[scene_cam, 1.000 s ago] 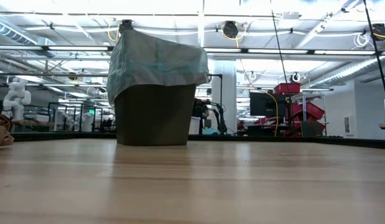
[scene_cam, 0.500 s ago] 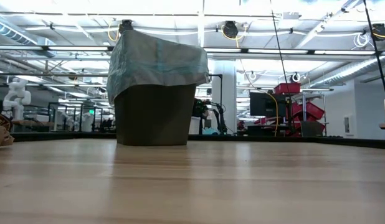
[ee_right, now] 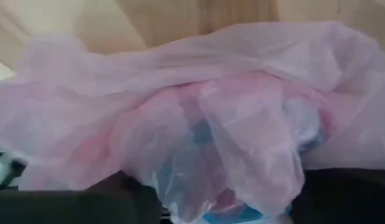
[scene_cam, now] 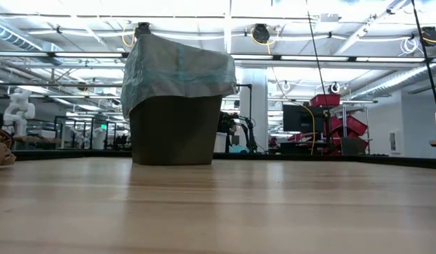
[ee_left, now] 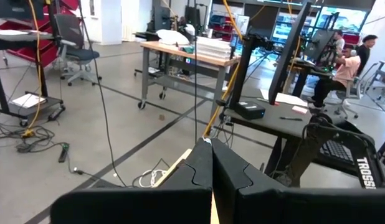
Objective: Pick and place trash into bin
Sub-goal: Put the pink plastic bag into the brown trash bin
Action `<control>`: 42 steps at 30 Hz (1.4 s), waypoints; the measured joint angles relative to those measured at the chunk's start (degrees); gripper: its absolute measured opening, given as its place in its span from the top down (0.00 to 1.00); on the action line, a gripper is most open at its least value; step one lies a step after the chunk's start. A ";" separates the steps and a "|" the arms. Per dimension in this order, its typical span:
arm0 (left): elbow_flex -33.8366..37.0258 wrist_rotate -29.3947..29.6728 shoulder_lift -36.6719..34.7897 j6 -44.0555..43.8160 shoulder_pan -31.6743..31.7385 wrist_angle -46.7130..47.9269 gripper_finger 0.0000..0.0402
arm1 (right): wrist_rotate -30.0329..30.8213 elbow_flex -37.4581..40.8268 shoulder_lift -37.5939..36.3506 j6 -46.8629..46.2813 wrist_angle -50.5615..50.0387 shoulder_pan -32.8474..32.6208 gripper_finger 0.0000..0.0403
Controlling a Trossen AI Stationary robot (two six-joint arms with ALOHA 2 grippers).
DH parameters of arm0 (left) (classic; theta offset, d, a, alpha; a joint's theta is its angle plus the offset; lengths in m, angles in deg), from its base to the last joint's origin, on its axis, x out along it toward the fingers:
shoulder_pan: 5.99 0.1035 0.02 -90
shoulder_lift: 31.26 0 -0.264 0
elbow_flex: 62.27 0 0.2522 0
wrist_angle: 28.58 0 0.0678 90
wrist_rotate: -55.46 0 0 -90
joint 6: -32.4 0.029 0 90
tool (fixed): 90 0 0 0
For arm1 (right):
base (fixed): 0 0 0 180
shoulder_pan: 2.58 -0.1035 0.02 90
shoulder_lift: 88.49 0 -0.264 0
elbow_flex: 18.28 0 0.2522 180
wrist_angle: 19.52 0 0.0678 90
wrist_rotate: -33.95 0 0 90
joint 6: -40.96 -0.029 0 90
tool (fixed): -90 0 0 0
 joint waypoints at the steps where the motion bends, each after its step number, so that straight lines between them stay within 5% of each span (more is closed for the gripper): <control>1: 0.00 0.00 0.00 -0.03 -0.01 -0.04 1.00 | 0.15 -0.01 0.44 0.93 -0.58 0.37 0.52; 7: 0.00 0.00 0.00 -1.45 -0.01 -0.72 1.00 | 5.78 0.00 -0.94 8.21 -5.16 3.88 0.95; 14: 0.00 -1.35 0.00 -3.03 -0.40 -0.88 1.00 | 27.65 0.73 -9.24 13.56 -8.54 12.45 0.99; 21: 0.00 -5.00 0.02 -3.01 -0.41 -5.77 1.00 | 39.70 0.25 -20.29 18.89 -4.83 26.99 1.00; 27: -0.23 -7.47 0.02 -1.42 -0.40 -10.37 1.00 | 47.79 -7.44 -28.98 30.28 -1.44 40.99 1.00; 34: -1.61 -7.41 -0.02 2.03 0.12 -10.71 1.00 | 43.38 -27.03 -27.44 55.34 12.16 59.43 1.00; 42: -1.86 -7.21 -0.02 2.21 0.47 -14.66 1.00 | 28.05 -53.80 -6.41 69.77 11.29 71.37 1.00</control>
